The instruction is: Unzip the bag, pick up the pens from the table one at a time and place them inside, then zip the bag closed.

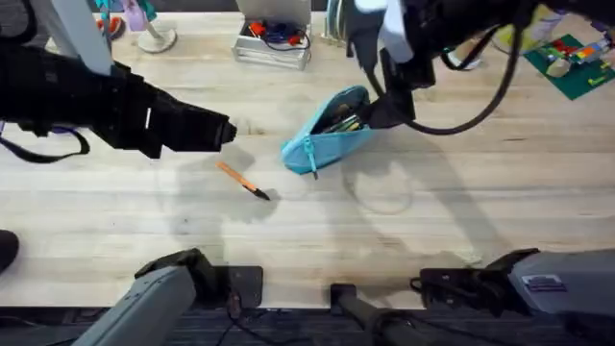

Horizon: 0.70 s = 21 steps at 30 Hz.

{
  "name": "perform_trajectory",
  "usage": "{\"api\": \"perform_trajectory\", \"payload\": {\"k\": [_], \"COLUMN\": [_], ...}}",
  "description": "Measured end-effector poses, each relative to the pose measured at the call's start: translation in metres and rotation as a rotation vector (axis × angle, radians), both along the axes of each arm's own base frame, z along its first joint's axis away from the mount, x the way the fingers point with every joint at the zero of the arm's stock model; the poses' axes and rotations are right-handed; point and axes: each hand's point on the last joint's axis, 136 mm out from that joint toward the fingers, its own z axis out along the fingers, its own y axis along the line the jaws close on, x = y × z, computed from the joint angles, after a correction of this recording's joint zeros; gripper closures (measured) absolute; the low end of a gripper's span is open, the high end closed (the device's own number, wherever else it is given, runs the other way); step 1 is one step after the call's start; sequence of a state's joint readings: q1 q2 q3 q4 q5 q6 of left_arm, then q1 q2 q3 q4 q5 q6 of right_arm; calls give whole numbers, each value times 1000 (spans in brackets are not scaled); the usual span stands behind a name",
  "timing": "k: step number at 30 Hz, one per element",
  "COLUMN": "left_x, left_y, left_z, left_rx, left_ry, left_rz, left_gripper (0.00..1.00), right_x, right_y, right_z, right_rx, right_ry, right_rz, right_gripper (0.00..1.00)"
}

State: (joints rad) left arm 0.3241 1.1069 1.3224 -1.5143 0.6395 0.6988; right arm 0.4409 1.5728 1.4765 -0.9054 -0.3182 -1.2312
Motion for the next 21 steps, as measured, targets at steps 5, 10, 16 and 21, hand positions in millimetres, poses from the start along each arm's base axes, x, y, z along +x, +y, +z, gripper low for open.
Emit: {"api": "perform_trajectory", "payload": {"k": [5, 10, 16, 21], "left_x": [0, 0, 0, 0], "left_y": [0, 0, 0, 0], "left_z": [0, 0, 0, 0], "left_rx": [0, -2, -19, -33], "left_ry": [0, 3, 24, 42], "left_rz": [0, 4, 37, 65], "left_gripper": [6, 6, 6, 6], "right_x": [-11, -33, -57, -71], "right_y": [-5, -16, -30, -41], "right_z": [25, 39, 45, 51], "right_rx": [64, 90, 87, 95], "right_ry": [26, 92, 170, 220], "right_rz": [-124, -218, -319, -434], "right_gripper": [5, 5, 5, 5]}}
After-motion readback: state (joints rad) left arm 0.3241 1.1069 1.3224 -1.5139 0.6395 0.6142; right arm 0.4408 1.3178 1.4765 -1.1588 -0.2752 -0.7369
